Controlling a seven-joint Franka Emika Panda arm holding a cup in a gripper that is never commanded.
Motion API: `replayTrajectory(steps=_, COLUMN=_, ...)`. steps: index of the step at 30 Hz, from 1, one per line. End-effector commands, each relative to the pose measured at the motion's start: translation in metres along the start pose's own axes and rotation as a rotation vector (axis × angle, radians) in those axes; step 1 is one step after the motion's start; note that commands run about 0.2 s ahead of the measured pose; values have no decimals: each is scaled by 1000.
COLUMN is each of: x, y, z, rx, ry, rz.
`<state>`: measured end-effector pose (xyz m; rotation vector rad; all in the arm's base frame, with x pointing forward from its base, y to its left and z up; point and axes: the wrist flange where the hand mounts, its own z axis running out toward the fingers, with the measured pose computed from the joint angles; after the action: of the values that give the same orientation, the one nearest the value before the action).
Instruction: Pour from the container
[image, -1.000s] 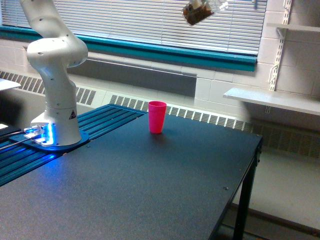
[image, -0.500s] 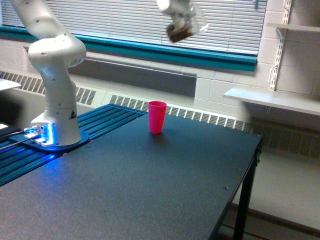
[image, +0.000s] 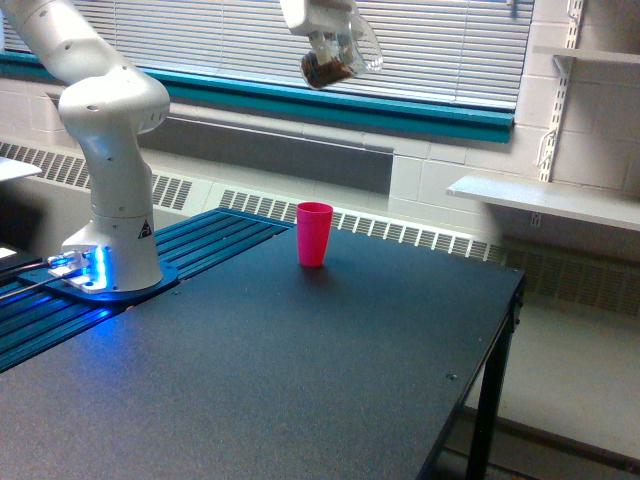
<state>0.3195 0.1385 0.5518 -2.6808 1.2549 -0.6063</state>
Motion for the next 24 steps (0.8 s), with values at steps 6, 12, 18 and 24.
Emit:
replayTrajectory(steps=6, x=-11, y=6, z=11, rx=-10, ry=-68, rz=-15)
replayTrajectory(steps=12, x=-25, y=6, z=20, rx=-13, ry=-93, rz=-25)
replayTrajectory(steps=18, x=-45, y=5, z=29, rx=-14, ry=-115, rz=-31)
replayTrajectory(steps=24, x=-66, y=2, z=33, rx=-16, ry=-134, rz=-42)
